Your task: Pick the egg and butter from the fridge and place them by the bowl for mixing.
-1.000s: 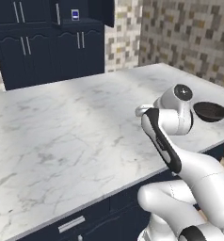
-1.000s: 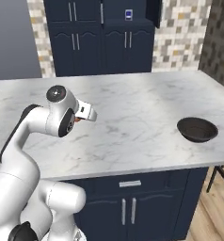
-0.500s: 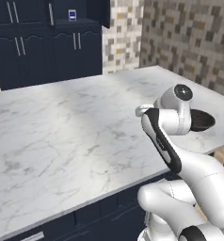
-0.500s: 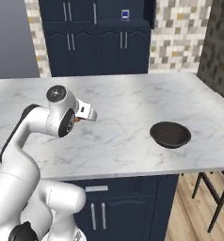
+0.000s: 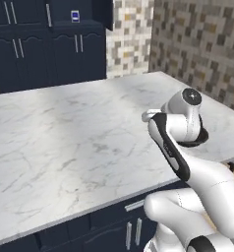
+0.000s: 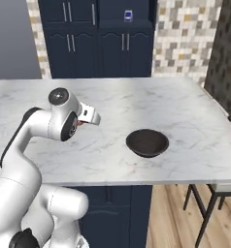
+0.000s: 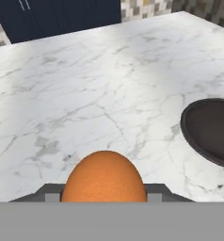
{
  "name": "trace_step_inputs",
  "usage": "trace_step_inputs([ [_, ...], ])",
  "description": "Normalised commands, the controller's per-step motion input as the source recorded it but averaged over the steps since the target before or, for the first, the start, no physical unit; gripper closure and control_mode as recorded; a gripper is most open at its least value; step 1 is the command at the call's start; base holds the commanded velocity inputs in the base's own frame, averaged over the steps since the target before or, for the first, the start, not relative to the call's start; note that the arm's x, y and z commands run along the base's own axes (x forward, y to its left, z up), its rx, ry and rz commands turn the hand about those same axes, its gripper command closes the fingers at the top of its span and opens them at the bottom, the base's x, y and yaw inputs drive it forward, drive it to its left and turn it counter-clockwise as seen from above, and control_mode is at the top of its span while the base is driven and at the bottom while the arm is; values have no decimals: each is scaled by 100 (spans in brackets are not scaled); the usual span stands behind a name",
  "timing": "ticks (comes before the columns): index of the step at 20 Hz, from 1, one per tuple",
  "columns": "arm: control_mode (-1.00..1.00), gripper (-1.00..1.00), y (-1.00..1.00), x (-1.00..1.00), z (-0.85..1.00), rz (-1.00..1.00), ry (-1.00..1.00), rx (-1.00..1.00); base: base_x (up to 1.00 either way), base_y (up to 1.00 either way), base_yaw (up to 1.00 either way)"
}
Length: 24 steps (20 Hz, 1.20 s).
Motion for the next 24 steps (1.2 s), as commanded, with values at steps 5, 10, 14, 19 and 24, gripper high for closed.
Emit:
trace_step_inputs([
  [5, 100, 100, 0, 0, 0, 0, 0, 0, 24, -51, 32],
  [10, 100, 100, 0, 0, 0, 0, 0, 0, 28, -44, 39],
  [14, 100, 100, 0, 0, 0, 0, 0, 0, 43, -39, 29],
  [19, 100, 100, 0, 0, 0, 0, 0, 0, 29, -21, 14],
  [24, 100, 100, 0, 0, 0, 0, 0, 0, 0, 0, 0],
])
